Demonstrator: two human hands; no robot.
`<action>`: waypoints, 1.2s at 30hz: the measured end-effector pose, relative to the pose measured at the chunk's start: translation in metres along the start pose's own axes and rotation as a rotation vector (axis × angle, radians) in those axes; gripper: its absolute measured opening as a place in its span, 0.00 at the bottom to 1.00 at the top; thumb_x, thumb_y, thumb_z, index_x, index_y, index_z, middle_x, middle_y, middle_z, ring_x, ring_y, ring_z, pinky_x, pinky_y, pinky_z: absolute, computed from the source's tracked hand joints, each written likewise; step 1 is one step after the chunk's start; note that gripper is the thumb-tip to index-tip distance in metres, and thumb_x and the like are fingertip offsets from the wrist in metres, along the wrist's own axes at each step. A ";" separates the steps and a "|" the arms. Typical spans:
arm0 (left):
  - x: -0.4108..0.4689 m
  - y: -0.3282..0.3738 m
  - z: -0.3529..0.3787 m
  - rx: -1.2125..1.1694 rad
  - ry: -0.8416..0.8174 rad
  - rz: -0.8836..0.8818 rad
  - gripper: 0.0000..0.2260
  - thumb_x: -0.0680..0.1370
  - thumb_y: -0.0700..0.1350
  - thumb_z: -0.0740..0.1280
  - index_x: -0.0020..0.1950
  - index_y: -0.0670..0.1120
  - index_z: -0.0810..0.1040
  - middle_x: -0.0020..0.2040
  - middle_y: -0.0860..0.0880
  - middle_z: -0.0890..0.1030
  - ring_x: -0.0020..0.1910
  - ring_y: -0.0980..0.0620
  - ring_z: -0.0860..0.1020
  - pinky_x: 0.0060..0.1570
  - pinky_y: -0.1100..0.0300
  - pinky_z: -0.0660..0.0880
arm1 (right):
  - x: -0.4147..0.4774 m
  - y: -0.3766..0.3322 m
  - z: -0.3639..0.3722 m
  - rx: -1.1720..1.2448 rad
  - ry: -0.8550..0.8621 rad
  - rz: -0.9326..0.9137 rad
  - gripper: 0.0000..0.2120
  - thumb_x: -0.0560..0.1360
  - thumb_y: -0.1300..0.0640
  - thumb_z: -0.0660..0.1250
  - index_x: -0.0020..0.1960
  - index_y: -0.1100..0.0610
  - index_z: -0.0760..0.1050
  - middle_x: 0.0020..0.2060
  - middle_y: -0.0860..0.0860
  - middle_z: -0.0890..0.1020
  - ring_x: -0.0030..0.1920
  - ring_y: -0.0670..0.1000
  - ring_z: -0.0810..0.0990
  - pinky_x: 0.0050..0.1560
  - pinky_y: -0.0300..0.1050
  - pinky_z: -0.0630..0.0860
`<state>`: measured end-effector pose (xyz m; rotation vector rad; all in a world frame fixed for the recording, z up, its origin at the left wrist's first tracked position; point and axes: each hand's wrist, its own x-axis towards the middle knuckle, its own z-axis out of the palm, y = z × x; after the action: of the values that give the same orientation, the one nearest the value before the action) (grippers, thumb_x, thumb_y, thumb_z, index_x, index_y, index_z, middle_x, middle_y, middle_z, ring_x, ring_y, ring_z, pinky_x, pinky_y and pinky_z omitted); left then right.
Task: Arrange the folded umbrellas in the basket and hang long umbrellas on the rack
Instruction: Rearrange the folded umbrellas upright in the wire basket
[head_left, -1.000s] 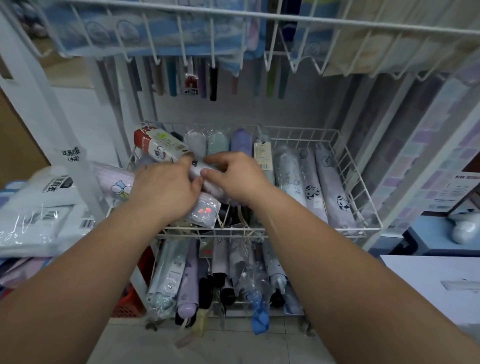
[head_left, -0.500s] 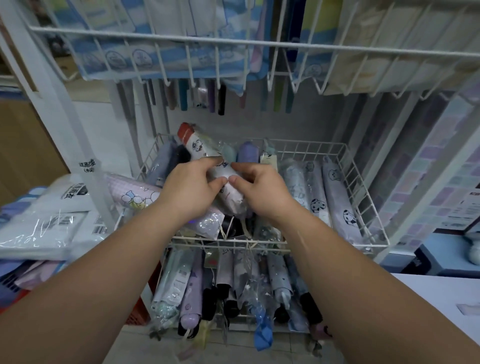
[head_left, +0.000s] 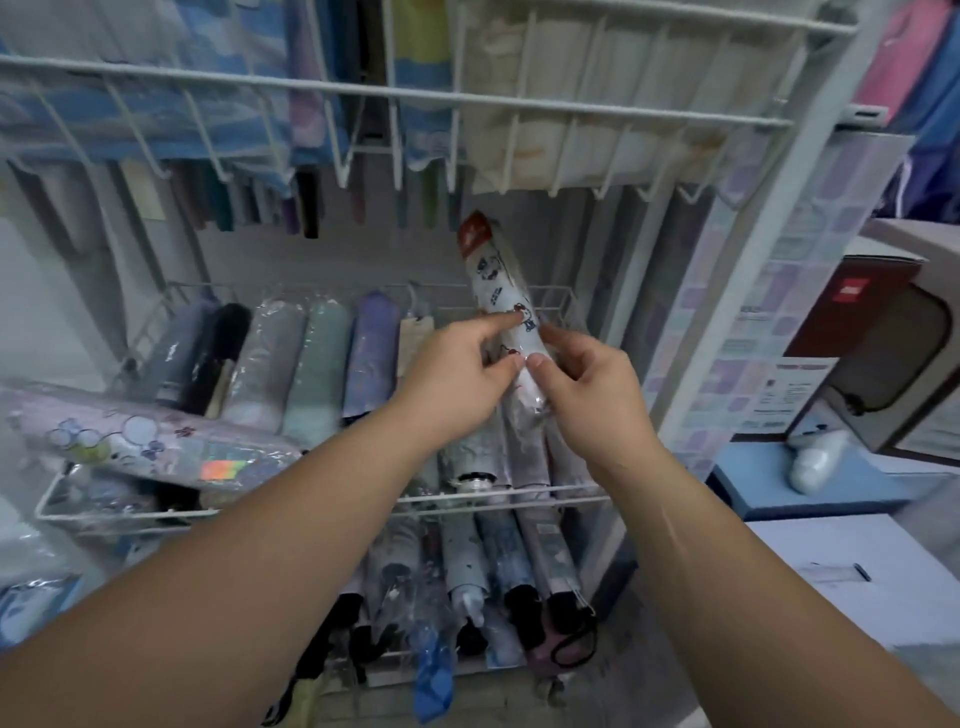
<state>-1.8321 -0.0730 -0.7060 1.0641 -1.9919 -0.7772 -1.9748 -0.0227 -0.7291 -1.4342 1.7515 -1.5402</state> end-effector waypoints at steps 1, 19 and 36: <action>0.004 -0.001 0.009 0.025 -0.027 -0.020 0.20 0.79 0.46 0.71 0.71 0.56 0.77 0.58 0.41 0.84 0.56 0.44 0.81 0.49 0.60 0.77 | 0.000 0.008 -0.006 -0.039 0.001 0.016 0.20 0.79 0.53 0.69 0.71 0.53 0.75 0.54 0.47 0.82 0.56 0.47 0.80 0.60 0.47 0.77; 0.001 -0.027 0.019 0.765 -0.251 0.109 0.25 0.77 0.63 0.66 0.74 0.63 0.69 0.80 0.56 0.61 0.80 0.48 0.55 0.75 0.37 0.53 | 0.006 0.043 -0.012 -0.391 -0.326 0.128 0.25 0.75 0.50 0.73 0.71 0.45 0.74 0.32 0.42 0.75 0.28 0.42 0.72 0.31 0.37 0.68; -0.017 -0.041 -0.021 0.807 -0.211 0.135 0.22 0.81 0.58 0.61 0.75 0.57 0.68 0.81 0.50 0.62 0.80 0.47 0.58 0.75 0.35 0.56 | 0.003 0.016 0.009 -0.555 -0.273 0.000 0.24 0.76 0.42 0.70 0.70 0.47 0.76 0.66 0.55 0.77 0.63 0.57 0.78 0.64 0.52 0.76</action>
<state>-1.7912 -0.0812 -0.7320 1.2911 -2.6115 0.0272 -1.9760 -0.0320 -0.7452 -1.7894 2.0881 -0.8260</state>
